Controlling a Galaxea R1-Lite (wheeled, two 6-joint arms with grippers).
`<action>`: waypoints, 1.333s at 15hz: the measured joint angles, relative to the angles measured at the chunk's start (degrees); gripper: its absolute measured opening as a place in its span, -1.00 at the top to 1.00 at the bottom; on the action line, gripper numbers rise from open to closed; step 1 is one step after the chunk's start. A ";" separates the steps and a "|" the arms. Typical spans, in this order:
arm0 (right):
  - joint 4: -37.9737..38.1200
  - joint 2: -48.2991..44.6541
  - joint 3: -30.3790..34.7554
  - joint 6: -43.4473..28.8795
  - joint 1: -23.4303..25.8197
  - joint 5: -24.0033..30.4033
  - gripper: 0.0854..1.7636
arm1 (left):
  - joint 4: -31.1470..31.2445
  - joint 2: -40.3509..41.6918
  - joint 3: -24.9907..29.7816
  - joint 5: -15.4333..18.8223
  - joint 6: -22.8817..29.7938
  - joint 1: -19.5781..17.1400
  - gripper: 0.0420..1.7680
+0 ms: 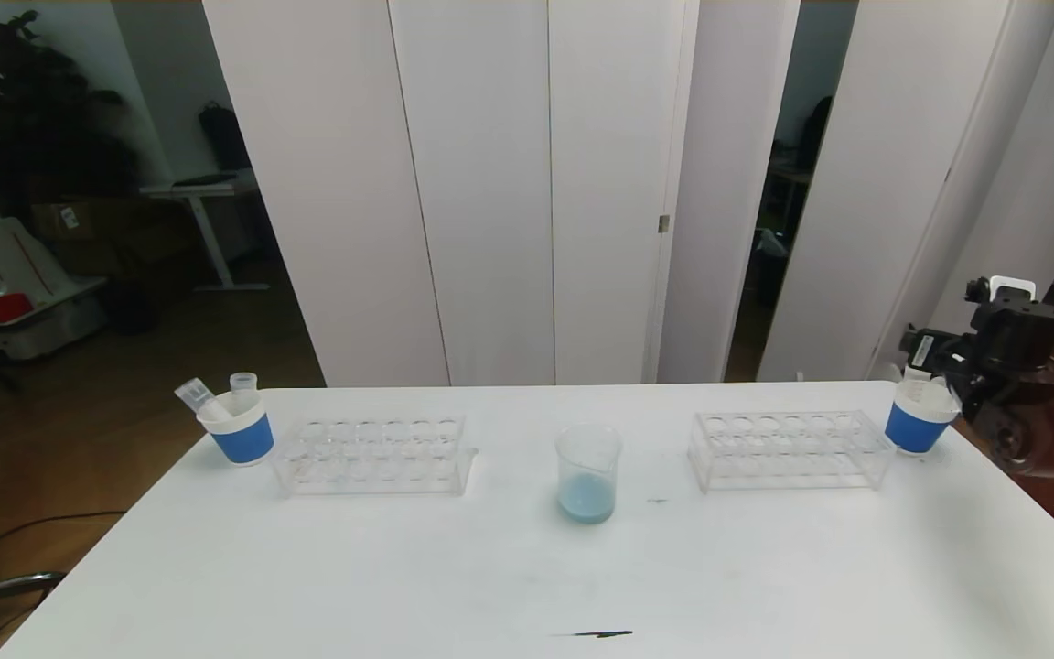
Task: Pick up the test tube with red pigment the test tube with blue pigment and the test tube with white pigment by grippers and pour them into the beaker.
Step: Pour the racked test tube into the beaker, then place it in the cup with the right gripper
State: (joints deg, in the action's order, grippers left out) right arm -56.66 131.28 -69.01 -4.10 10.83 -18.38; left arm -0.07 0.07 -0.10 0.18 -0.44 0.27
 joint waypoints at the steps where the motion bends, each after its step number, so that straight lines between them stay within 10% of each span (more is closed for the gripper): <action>1: 0.30 -1.62 -0.09 0.29 0.06 0.91 -0.96 | 0.00 0.00 0.00 0.00 0.02 0.00 -0.97; 13: 20.57 -33.68 2.84 0.44 1.84 13.26 -0.96 | 0.00 0.00 0.00 0.00 0.00 0.00 -0.97; 20: 29.96 -62.46 22.43 0.09 1.79 22.15 -0.96 | 0.00 0.00 0.00 0.00 0.00 0.00 -0.97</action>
State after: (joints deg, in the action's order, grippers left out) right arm -26.70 68.82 -46.58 -4.01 12.62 3.77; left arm -0.07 0.07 -0.10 0.18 -0.44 0.27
